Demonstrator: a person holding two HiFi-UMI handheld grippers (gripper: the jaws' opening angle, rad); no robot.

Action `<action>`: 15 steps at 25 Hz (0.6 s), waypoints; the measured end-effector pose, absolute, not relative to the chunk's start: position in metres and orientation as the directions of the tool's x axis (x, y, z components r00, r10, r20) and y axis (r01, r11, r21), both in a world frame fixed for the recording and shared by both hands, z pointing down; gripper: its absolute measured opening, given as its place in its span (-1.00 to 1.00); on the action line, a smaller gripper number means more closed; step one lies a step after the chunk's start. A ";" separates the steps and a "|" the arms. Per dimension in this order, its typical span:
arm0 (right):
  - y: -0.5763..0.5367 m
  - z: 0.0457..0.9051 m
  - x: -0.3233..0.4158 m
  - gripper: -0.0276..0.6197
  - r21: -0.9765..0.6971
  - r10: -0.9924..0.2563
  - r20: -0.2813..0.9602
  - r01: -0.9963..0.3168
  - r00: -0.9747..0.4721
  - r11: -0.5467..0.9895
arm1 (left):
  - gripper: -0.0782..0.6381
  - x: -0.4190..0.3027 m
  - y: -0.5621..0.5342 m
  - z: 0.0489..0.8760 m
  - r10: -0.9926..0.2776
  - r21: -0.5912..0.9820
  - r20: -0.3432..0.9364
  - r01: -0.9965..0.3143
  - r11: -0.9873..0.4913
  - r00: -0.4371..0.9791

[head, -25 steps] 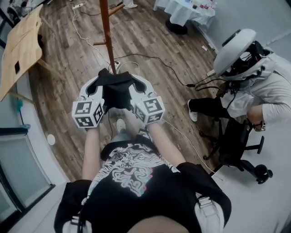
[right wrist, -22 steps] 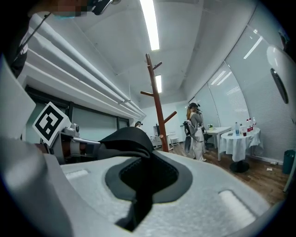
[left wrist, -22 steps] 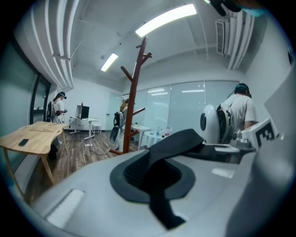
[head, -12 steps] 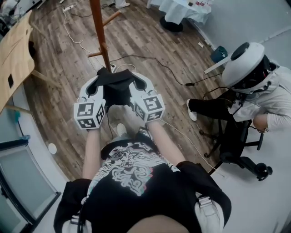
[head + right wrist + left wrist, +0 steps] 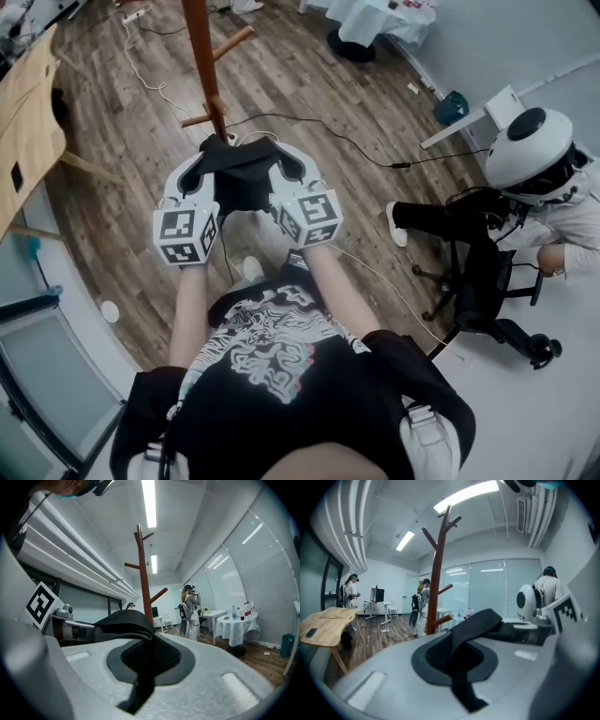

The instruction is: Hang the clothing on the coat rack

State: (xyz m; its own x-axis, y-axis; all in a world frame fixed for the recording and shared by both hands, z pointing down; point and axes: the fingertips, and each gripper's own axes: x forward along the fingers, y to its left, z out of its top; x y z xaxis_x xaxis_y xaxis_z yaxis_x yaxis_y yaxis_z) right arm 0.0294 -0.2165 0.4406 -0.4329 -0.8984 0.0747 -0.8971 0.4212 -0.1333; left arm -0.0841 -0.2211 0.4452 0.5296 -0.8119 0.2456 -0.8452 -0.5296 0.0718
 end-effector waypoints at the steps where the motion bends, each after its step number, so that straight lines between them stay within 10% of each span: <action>1: -0.218 0.441 0.030 -0.86 -0.136 -0.900 0.075 -0.898 -0.429 0.417 | -0.79 -0.084 -0.222 0.446 -0.808 0.071 0.250 -0.843 -0.533 0.533; 15: -0.234 0.441 0.033 -0.86 -0.150 -0.895 0.091 -0.894 -0.437 0.422 | -0.79 -0.081 -0.240 0.444 -0.816 0.017 0.259 -0.847 -0.532 0.517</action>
State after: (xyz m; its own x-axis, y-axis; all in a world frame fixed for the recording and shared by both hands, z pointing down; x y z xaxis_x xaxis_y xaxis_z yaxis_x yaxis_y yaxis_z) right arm 0.0329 -0.2340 0.4412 -0.4375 -0.8946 0.0909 -0.8941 0.4220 -0.1499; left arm -0.0808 -0.2399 0.4439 0.5175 -0.8157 0.2586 -0.8467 -0.5318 0.0169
